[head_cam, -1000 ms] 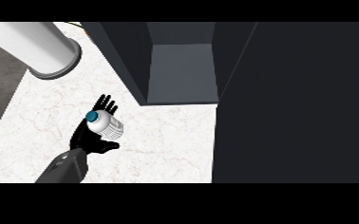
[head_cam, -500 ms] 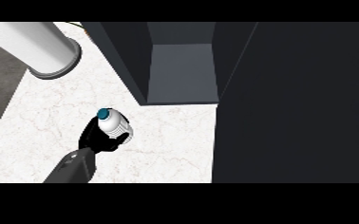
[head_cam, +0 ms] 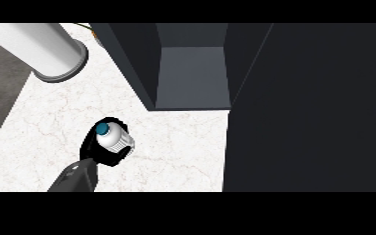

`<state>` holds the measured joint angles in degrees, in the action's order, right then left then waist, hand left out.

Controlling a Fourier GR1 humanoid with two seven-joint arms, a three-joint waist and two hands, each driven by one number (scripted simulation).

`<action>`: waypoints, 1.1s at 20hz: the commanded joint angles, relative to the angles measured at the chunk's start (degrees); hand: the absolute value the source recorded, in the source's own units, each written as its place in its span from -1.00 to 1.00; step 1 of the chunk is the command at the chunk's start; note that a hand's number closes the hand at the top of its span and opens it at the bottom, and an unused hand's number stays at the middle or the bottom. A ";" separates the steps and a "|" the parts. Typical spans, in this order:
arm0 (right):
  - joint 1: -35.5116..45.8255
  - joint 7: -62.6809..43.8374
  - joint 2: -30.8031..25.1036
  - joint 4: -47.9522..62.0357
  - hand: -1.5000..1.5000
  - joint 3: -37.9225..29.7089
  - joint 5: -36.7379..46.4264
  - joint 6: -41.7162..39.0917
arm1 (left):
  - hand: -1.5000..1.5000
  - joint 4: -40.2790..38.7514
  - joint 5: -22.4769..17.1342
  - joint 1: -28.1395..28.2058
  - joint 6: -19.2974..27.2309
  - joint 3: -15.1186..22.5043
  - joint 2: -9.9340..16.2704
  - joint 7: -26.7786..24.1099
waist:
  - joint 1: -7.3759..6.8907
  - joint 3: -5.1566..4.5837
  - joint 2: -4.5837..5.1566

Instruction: Pick up the bottled water, place it into the cabinet and close the cabinet

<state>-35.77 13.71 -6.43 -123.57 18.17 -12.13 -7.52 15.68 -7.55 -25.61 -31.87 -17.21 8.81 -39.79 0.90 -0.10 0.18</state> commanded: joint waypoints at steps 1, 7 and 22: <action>0.85 -1.72 0.37 -1.41 -1.00 -0.44 -0.65 1.23 | 1.00 1.83 -2.25 5.71 -4.17 -1.79 1.95 -5.83 | -0.95 0.06 -0.21; -3.10 0.61 -0.82 -2.08 -1.00 1.50 0.54 0.11 | 1.00 3.90 -7.09 3.38 -3.10 -4.62 0.91 -2.62 | -0.28 0.06 -0.22; -2.07 3.88 -0.38 2.52 -1.00 3.18 1.25 0.12 | 1.00 37.83 -14.73 14.59 4.42 2.28 -6.93 21.55 | -1.25 0.19 -0.55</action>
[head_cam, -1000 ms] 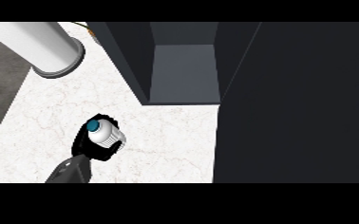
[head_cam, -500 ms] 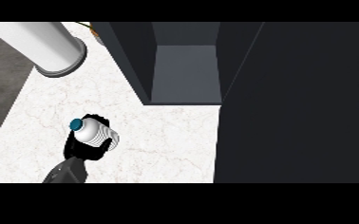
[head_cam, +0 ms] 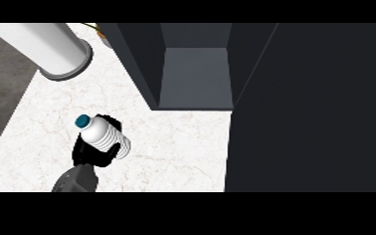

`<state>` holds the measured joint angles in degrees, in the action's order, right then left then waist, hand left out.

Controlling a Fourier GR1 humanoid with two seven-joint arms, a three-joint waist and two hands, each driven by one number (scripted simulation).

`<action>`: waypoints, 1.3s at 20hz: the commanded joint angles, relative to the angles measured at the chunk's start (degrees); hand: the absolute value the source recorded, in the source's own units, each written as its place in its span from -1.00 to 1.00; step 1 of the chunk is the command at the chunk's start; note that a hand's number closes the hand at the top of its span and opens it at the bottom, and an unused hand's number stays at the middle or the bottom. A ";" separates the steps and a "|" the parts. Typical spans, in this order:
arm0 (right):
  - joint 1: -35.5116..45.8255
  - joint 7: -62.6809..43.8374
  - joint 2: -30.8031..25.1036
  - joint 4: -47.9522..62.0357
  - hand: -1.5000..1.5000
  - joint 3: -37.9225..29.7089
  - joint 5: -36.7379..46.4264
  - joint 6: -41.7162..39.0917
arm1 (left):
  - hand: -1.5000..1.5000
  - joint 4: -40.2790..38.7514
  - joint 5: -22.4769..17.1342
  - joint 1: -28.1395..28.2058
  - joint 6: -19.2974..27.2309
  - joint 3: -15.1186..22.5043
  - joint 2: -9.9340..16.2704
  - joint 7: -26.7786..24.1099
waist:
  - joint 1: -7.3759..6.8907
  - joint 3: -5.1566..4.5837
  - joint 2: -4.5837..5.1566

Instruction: Pick up the bottled water, place it into the cabinet and close the cabinet

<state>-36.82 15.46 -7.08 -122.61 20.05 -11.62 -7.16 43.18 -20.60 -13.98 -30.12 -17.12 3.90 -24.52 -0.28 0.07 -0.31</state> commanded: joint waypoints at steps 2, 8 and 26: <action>2.07 -1.66 -0.03 -0.70 -1.00 -0.29 -0.60 0.78 | 1.00 14.83 -2.42 1.96 5.98 3.43 -3.73 9.57 | -0.11 0.01 0.04; 1.36 -3.63 0.74 -2.22 -1.00 2.69 0.73 2.78 | 1.00 28.26 -5.78 5.87 15.96 14.46 -3.86 11.35 | 0.24 -0.05 0.11; 3.92 -3.75 -0.26 -1.24 -1.00 1.64 -2.36 1.94 | 1.00 29.21 0.69 -16.45 46.94 29.81 -3.81 17.56 | 1.91 0.00 0.32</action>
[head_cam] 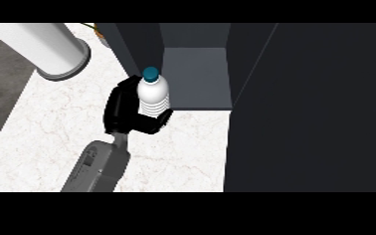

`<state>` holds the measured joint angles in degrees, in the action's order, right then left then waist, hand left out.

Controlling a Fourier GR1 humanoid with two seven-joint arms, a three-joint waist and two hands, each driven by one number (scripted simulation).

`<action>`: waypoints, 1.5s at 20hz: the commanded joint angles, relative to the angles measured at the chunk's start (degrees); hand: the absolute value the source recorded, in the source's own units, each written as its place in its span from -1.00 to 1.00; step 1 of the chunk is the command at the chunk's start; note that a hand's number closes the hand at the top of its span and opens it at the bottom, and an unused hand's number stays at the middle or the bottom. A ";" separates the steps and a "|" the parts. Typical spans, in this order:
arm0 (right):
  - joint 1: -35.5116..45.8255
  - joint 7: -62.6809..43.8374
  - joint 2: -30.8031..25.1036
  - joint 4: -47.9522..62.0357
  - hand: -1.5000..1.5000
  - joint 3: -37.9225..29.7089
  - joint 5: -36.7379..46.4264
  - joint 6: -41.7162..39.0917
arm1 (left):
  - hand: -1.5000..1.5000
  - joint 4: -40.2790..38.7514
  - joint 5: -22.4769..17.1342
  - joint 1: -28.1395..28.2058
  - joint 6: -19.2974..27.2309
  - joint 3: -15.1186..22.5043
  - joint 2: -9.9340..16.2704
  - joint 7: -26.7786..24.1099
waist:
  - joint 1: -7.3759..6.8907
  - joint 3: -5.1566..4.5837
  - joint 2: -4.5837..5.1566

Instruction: Pick up the bottled water, place it into the cabinet and close the cabinet

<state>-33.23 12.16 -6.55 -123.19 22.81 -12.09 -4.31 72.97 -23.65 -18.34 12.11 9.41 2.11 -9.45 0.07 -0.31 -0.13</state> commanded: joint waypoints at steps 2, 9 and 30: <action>0.51 0.99 -1.20 1.45 -1.00 -1.42 -1.60 -1.82 | 1.00 -4.54 5.02 -14.42 7.03 2.90 -2.00 0.99 | 2.57 0.39 0.39; 2.35 0.44 0.34 2.66 -1.00 0.42 0.05 -0.58 | 1.00 -5.74 8.98 -16.37 11.68 4.06 -0.45 2.47 | 3.00 0.36 0.48; 6.16 -2.06 0.22 3.82 -1.00 -0.54 -1.97 -1.17 | 1.00 -14.13 19.63 -19.20 25.76 6.76 3.76 6.15 | 5.87 0.27 1.59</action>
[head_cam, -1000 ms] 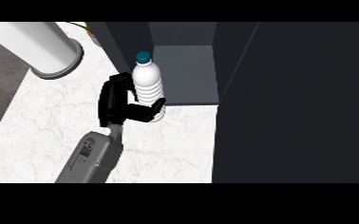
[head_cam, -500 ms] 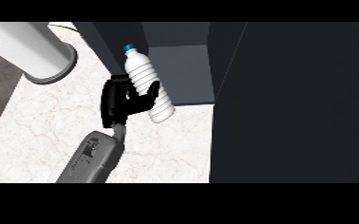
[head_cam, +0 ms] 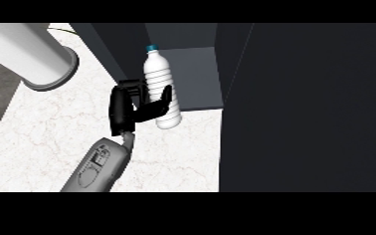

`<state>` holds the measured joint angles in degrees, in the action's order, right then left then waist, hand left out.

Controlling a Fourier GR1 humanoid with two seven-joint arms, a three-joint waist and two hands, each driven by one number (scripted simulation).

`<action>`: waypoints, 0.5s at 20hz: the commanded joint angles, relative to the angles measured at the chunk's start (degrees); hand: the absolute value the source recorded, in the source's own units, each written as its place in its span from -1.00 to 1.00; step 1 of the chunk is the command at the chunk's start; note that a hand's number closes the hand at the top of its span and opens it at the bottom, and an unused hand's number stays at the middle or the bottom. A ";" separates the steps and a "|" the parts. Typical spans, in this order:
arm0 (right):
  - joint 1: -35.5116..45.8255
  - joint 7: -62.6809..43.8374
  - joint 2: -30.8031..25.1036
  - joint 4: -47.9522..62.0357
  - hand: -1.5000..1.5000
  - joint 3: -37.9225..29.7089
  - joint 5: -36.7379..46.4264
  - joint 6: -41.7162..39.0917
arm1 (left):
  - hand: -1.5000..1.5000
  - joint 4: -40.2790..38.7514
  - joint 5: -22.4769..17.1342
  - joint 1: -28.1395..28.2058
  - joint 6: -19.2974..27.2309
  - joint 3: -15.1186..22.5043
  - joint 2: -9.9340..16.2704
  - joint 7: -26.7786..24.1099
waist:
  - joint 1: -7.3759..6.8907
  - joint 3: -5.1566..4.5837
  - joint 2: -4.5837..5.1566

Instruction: Pick up the bottled water, place it into the cabinet and close the cabinet

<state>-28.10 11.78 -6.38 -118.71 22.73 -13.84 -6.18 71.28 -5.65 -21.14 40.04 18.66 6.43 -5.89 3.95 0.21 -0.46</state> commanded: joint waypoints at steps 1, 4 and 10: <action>0.64 -0.32 -1.20 -0.50 -1.00 0.20 0.22 -1.19 | 1.00 -12.99 3.37 -16.35 -0.02 -1.99 0.12 3.57 | 2.98 -0.17 1.98; 0.99 0.72 -0.46 2.11 -1.00 -0.93 -0.87 -1.18 | 1.00 -13.38 4.82 -16.70 -0.46 -1.67 3.41 4.08 | 2.44 -0.10 2.02; 1.84 -0.31 -0.80 0.74 -1.00 -1.07 -0.87 -1.09 | -1.00 -16.91 8.74 -16.64 4.40 0.24 3.53 4.99 | 2.58 -0.18 2.04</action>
<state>-26.85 12.04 -6.78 -117.52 22.28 -14.23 -7.07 68.42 2.25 -22.71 47.67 22.83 9.47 -5.79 4.73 0.50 -0.57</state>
